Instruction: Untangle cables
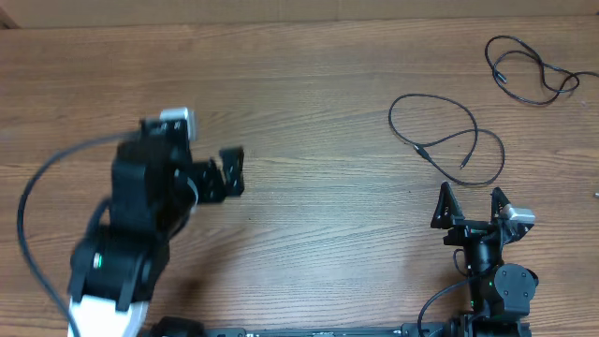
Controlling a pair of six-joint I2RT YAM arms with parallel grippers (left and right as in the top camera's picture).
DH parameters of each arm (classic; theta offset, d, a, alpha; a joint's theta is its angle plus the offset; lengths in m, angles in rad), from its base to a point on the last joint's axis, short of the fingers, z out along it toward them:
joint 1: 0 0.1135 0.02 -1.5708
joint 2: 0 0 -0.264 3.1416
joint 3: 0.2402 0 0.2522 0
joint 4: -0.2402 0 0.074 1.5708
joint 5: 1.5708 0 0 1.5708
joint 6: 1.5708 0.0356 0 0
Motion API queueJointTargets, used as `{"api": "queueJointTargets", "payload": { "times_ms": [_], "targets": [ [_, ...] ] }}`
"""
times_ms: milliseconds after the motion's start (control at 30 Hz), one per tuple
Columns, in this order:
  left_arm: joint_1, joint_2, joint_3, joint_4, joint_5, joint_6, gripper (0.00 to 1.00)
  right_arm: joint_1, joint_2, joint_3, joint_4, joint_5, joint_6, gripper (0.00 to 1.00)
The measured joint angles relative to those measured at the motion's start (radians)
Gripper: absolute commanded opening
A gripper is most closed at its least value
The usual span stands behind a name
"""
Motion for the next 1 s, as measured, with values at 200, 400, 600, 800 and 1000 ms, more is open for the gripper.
{"api": "queueJointTargets", "payload": {
  "times_ms": [200, 400, 600, 800, 1000],
  "targets": [
    [0.0, -0.243, -0.174, 0.035, -0.01, 0.001, 0.99, 0.0, 0.0, 0.0, 0.0, 0.0, 0.0, 1.0],
    [0.0, -0.46, -0.322, 0.075, -0.01, 0.001, 0.99, 0.0, 0.0, 0.0, 0.001, 0.0, 0.0, 1.0],
    [0.005, -0.682, -0.484, 0.084, -0.011, 0.001, 0.99, 0.0, 0.0, 0.0, 0.001, 0.002, 0.0, 1.0],
    [0.05, -0.838, -0.639, 0.193, -0.014, 0.001, 1.0, 0.0, 0.0, 0.0, 0.001, 0.002, 0.0, 1.0],
    [0.079, -0.892, -0.773, 0.356, -0.022, 0.001, 0.99, 0.0, 0.0, 0.0, 0.0, 0.002, 0.0, 1.0]
  ]
}}
